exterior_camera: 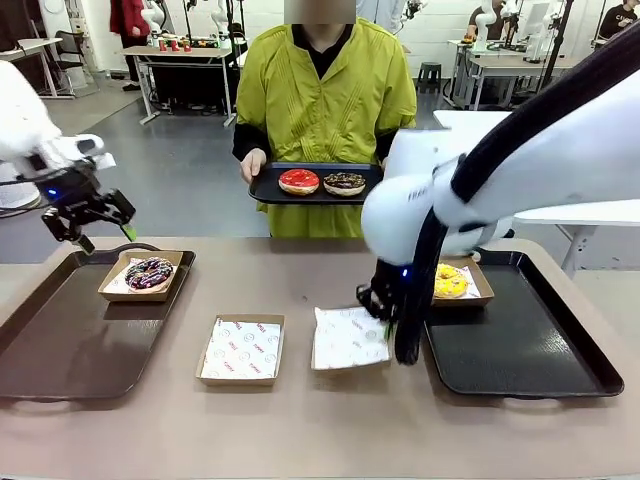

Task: Individually package the donuts and arrange them on the tray.
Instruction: Place the picked Paper togo box on the Handle tray while simultaneously picking up another Paper togo box from the table with the other hand.

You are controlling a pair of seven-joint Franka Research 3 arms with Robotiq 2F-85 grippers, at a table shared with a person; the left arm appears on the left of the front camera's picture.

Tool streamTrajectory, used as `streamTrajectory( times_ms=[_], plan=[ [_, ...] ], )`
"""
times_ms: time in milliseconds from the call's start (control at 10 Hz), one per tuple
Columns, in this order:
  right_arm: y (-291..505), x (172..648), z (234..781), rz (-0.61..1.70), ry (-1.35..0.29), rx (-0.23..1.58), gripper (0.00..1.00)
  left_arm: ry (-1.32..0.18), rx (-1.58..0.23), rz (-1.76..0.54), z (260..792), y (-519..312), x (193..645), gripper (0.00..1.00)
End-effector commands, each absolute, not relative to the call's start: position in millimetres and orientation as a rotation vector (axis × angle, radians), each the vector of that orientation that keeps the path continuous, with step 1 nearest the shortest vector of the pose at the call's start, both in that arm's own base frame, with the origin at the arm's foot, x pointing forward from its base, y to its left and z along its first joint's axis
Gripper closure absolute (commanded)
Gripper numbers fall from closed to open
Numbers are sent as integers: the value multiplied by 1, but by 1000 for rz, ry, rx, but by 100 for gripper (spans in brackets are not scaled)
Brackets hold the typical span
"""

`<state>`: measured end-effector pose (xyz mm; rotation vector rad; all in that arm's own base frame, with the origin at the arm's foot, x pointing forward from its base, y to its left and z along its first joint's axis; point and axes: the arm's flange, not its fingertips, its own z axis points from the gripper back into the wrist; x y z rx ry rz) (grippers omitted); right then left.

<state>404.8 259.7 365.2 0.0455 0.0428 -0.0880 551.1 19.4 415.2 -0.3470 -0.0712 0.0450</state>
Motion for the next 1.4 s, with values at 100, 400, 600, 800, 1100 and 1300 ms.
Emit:
streamTrajectory(
  times_ms=[100, 400, 600, 800, 1100, 1300],
  plan=[
    [241, 428, 456, -57, 42, 49, 100, -148, -710, 58, 450, 87, 467, 0],
    [238, 476, 507, 5, 70, 59, 100, -130, -1109, 130, 449, 160, 418, 0],
    [241, 509, 521, 42, 74, 53, 100, -91, -1258, 178, 437, 200, 399, 0],
    [242, 541, 515, 60, 73, 44, 100, -68, -1299, 190, 422, 214, 385, 0],
    [240, 570, 497, 57, 82, 56, 100, -67, -1265, 236, 409, 212, 383, 0],
    [240, 573, 487, 56, 80, 39, 100, -40, -1273, 228, 406, 215, 380, 0]
  ],
)
